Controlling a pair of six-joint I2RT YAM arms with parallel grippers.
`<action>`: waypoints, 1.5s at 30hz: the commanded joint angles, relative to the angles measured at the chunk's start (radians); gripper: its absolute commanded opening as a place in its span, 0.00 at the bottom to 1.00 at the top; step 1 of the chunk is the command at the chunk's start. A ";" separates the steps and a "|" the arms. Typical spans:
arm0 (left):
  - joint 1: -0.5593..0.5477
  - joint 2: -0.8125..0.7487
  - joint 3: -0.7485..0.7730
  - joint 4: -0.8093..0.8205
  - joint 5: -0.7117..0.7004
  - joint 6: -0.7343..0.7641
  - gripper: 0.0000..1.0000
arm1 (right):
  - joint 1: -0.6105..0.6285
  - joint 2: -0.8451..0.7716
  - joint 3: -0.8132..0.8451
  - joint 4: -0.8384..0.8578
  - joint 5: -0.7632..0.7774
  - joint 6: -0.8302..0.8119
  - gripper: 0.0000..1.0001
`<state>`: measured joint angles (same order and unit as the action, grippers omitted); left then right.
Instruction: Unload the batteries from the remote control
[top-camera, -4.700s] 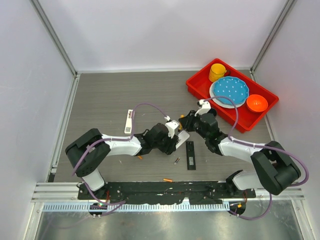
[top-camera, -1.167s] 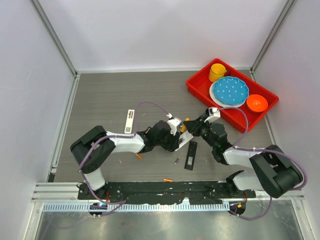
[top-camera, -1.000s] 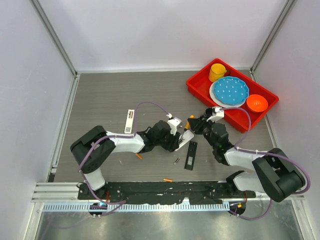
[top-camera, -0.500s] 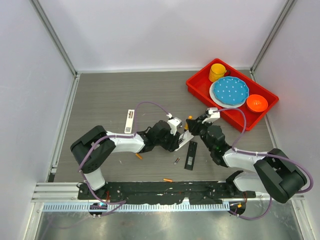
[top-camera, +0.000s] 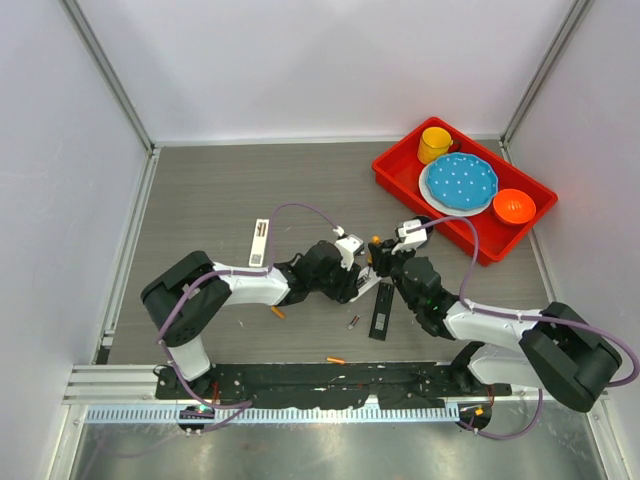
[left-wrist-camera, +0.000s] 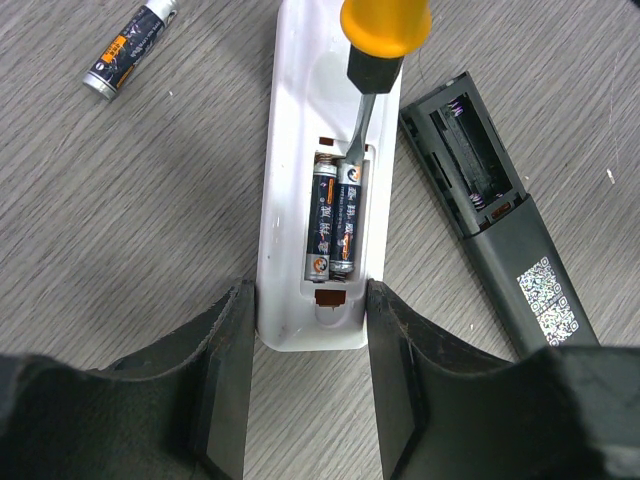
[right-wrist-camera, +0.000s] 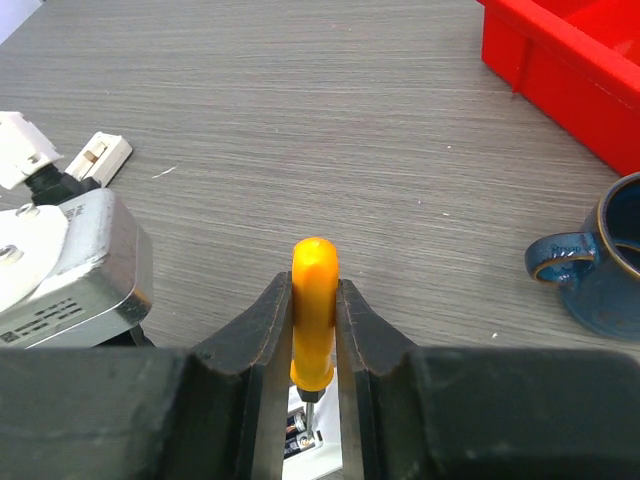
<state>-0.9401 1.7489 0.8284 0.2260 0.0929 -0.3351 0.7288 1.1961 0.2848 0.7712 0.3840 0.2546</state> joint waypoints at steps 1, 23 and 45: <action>-0.020 0.095 -0.041 -0.174 0.025 0.015 0.00 | 0.018 -0.029 0.037 -0.012 0.076 -0.075 0.01; -0.020 0.109 -0.035 -0.169 0.031 0.015 0.00 | 0.238 0.146 0.037 0.028 0.297 -0.250 0.01; -0.022 0.104 -0.026 -0.185 0.031 0.015 0.00 | 0.235 0.143 0.037 -0.118 0.158 -0.127 0.01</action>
<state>-0.9363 1.7535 0.8352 0.2184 0.1028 -0.3359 0.9485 1.3201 0.3550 0.7959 0.6106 0.0254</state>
